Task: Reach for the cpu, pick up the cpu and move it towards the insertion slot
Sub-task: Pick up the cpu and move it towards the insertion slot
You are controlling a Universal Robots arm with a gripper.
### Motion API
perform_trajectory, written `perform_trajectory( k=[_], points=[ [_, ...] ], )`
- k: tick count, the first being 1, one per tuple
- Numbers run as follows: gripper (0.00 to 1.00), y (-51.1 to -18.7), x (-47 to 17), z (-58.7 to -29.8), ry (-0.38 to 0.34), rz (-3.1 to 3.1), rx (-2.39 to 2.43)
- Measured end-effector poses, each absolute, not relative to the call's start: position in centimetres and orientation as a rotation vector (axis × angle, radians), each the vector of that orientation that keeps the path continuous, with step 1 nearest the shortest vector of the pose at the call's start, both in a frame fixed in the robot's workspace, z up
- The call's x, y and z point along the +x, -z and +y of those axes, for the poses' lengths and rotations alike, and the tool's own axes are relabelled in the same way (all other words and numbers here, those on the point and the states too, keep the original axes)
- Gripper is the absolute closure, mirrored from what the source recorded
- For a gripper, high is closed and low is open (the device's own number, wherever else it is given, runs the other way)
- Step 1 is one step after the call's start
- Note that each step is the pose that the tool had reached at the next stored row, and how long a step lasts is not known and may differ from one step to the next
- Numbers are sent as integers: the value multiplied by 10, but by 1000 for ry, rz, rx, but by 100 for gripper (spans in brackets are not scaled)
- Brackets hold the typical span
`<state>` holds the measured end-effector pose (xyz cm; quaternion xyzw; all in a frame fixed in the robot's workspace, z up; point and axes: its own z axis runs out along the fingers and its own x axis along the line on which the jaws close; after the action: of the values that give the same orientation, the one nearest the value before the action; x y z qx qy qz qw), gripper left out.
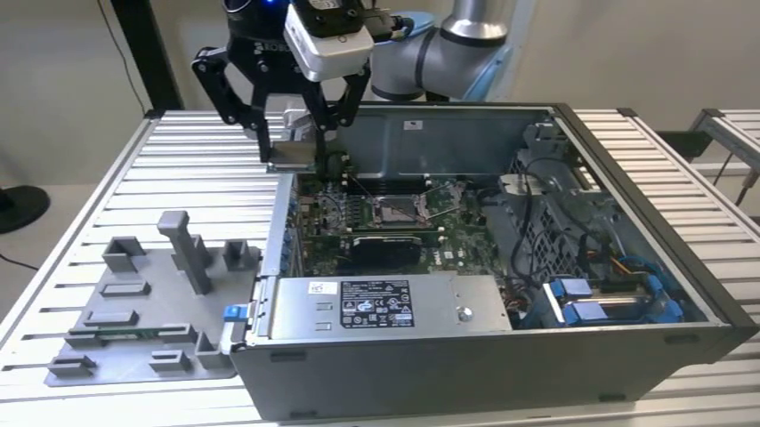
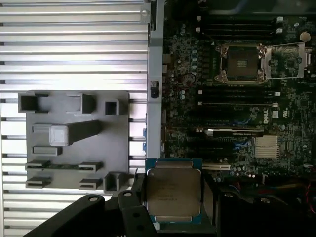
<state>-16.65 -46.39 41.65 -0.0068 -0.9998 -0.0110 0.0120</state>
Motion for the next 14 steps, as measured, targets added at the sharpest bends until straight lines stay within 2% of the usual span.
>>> perform_trajectory(
  k=[14],
  points=[
    [100,-416,-126,-464,34,-3116,-21]
  ],
)
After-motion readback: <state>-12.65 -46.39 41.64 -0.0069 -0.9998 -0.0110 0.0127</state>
